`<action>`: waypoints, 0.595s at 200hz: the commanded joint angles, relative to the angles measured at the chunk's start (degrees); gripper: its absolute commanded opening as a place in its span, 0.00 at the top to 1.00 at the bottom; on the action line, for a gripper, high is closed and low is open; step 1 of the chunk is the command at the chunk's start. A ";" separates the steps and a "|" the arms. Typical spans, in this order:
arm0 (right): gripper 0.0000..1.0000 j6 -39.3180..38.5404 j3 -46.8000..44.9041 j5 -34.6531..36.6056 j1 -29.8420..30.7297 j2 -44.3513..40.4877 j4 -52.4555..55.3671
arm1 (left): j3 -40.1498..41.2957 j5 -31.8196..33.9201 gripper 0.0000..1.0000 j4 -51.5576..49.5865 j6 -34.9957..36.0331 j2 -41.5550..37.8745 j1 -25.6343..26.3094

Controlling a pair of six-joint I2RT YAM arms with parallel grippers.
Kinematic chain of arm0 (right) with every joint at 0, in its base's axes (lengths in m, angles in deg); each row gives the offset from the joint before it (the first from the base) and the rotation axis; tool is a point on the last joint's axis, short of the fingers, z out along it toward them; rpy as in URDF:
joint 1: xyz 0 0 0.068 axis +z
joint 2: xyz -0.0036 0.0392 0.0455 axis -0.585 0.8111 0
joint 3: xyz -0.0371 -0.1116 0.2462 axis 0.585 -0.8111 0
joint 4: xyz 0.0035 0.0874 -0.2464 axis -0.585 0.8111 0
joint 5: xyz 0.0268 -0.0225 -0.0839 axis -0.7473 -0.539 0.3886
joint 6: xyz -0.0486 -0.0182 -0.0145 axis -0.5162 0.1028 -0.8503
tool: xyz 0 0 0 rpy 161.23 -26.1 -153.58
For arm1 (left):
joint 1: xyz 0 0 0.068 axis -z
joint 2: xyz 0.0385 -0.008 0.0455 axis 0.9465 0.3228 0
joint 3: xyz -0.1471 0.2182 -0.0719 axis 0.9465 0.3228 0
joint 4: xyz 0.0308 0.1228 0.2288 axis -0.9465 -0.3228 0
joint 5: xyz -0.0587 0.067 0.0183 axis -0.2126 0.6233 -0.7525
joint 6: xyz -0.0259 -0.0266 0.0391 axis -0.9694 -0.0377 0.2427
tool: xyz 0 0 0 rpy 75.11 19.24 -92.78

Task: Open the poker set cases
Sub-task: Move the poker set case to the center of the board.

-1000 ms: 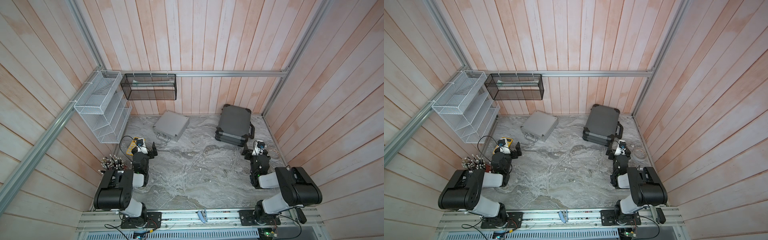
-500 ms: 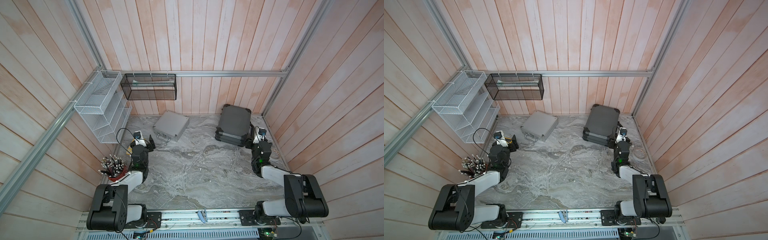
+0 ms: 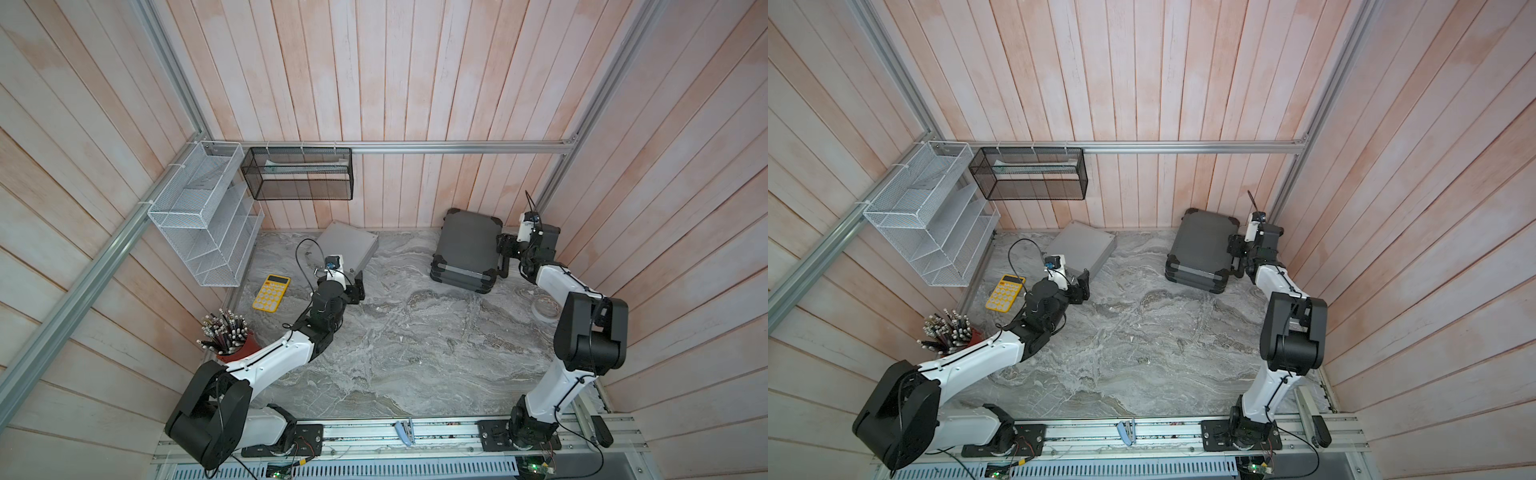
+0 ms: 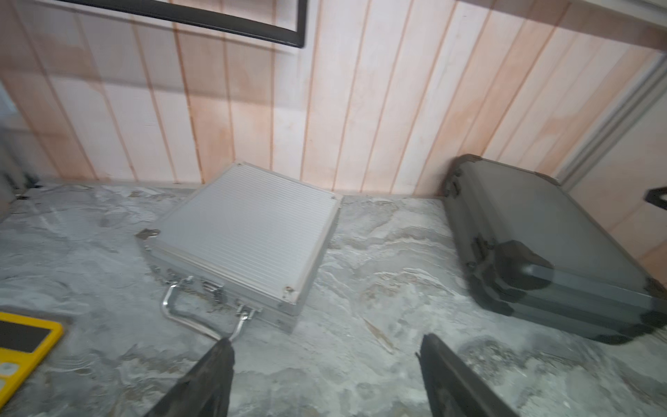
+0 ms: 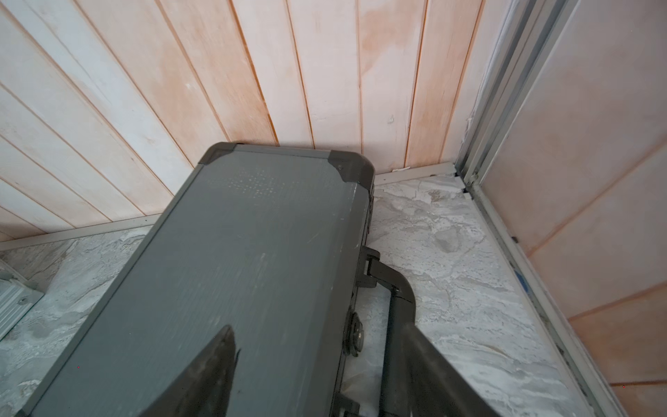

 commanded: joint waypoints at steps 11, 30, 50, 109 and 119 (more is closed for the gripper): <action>0.27 1.12 6.79 -11.07 -2.37 6.54 10.92 | -4.09 -0.33 0.17 -3.43 -1.93 3.92 4.57; 0.27 1.40 7.14 -12.61 -2.35 8.41 11.18 | -5.81 -1.67 0.17 -3.52 -2.41 6.36 5.94; 0.27 1.91 6.86 -15.08 -2.39 10.08 10.79 | -7.13 -1.97 0.17 -4.35 -2.65 7.87 6.70; 0.27 6.74 0.65 -21.53 -1.32 10.80 3.73 | -7.11 -0.59 0.16 -4.50 -1.52 7.79 6.71; 0.27 7.42 -0.54 -21.78 -0.72 10.66 2.70 | -7.10 -0.42 0.16 -4.50 -1.51 7.87 6.66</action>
